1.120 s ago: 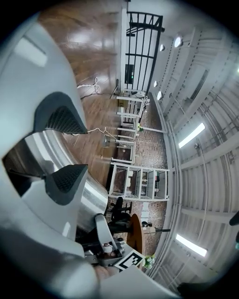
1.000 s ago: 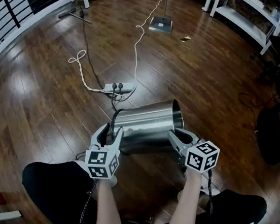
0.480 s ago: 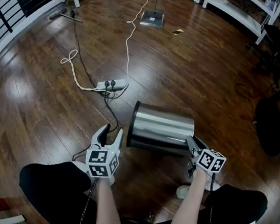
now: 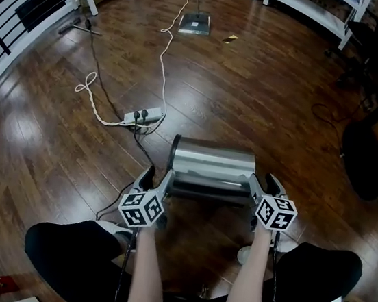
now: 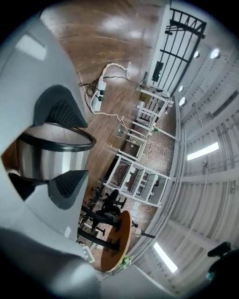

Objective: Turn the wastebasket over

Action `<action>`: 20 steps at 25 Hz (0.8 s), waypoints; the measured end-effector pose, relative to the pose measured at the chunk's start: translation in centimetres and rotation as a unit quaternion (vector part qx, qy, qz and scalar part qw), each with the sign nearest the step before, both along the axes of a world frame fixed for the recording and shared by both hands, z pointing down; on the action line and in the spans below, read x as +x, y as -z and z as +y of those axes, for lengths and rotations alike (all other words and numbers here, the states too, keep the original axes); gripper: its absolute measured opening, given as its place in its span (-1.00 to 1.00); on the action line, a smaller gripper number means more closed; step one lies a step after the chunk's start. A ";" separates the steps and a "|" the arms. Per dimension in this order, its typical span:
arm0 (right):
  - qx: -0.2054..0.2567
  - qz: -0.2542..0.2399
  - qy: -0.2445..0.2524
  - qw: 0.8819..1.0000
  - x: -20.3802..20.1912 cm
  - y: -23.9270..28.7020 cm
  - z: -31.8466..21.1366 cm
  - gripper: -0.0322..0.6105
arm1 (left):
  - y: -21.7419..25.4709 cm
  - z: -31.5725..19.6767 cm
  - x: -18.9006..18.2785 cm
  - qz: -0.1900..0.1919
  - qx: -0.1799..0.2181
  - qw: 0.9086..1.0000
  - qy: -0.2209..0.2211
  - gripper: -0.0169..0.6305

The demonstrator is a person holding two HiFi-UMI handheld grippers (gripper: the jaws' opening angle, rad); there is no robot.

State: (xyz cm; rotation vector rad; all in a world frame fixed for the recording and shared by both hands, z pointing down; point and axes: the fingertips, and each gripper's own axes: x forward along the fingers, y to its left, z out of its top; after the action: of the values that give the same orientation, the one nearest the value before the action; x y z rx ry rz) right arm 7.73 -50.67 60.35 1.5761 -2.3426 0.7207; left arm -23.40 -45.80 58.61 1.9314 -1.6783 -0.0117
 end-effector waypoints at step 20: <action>-0.061 0.007 0.050 0.997 -1.8 -2.2 2.2 -0.77 | -5.2 1.4 1.3 0.097 -0.044 0.994 -0.001 -0.44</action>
State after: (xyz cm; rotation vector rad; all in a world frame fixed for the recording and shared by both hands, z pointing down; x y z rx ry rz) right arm 5.95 -48.50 62.52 1.3989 -2.3008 0.8109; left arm -22.06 -44.41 63.81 1.8066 -1.5240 -0.1188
